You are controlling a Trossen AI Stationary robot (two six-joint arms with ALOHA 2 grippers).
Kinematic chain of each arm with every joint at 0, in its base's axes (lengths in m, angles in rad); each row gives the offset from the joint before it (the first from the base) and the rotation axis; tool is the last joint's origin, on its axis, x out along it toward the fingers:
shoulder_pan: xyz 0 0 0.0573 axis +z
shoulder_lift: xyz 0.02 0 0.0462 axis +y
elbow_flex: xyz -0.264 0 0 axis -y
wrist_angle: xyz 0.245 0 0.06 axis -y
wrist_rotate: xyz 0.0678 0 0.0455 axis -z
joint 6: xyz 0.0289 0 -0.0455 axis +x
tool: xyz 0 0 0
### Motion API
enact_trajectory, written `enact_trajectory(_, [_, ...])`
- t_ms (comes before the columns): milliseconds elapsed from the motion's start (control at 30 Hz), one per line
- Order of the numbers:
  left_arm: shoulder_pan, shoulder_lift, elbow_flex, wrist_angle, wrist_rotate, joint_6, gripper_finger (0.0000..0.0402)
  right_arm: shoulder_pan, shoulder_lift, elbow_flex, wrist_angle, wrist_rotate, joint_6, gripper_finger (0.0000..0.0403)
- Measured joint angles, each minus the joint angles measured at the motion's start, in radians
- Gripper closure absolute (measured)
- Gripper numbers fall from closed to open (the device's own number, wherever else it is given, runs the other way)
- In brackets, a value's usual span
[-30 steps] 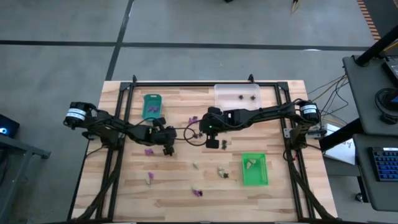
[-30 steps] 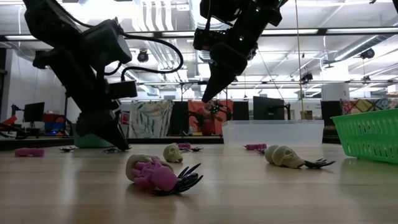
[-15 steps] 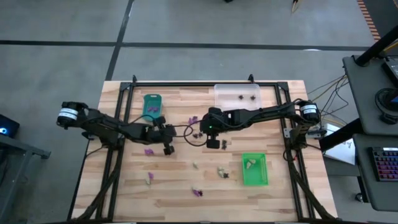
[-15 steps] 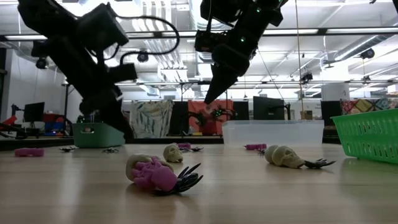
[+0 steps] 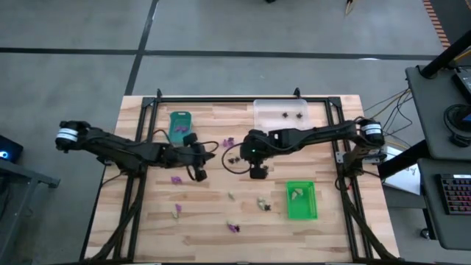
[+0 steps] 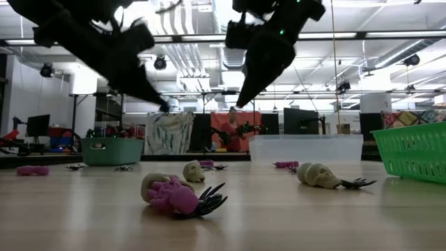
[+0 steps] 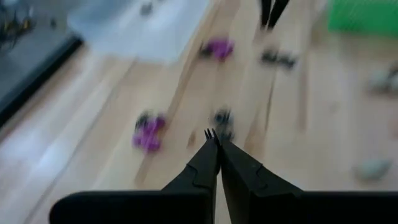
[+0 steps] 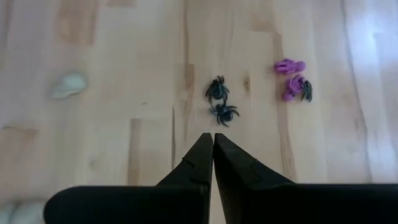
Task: Sort Halloween decoration
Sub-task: Put the black spider toy into the white bin
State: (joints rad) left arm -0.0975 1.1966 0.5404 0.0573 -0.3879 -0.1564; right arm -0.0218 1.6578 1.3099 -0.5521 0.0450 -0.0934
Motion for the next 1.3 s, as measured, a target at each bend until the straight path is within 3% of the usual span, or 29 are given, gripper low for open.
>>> enact_trajectory(267, [0.005, 0.006, 0.002, 0.328, 0.04, 0.17, 0.0401, 0.027, -0.173, -0.112, 0.021, -0.001, 0.004, 0.0394])
enact_trajectory(500, [0.043, 0.081, 0.009, 0.54, 0.046, 0.248, 0.0401, 0.048, -0.368, -0.296, 0.136, -0.001, 0.035, 0.0394])
enact_trajectory(733, [0.122, 0.233, 0.169, 0.553, 0.17, 0.31, 0.0401, 0.048, -0.536, -0.415, 0.199, -0.001, 0.102, 0.0394])
enact_trajectory(900, [0.18, 0.376, 0.293, 0.55, 0.191, 0.377, 0.0401, 0.049, -0.61, -0.465, 0.234, -0.001, 0.11, 0.0394])
enact_trajectory(1300, [0.318, 0.68, 0.554, 0.536, 0.224, 0.31, 0.0401, 0.051, -0.644, -0.496, 0.245, -0.001, 0.121, 0.0394])
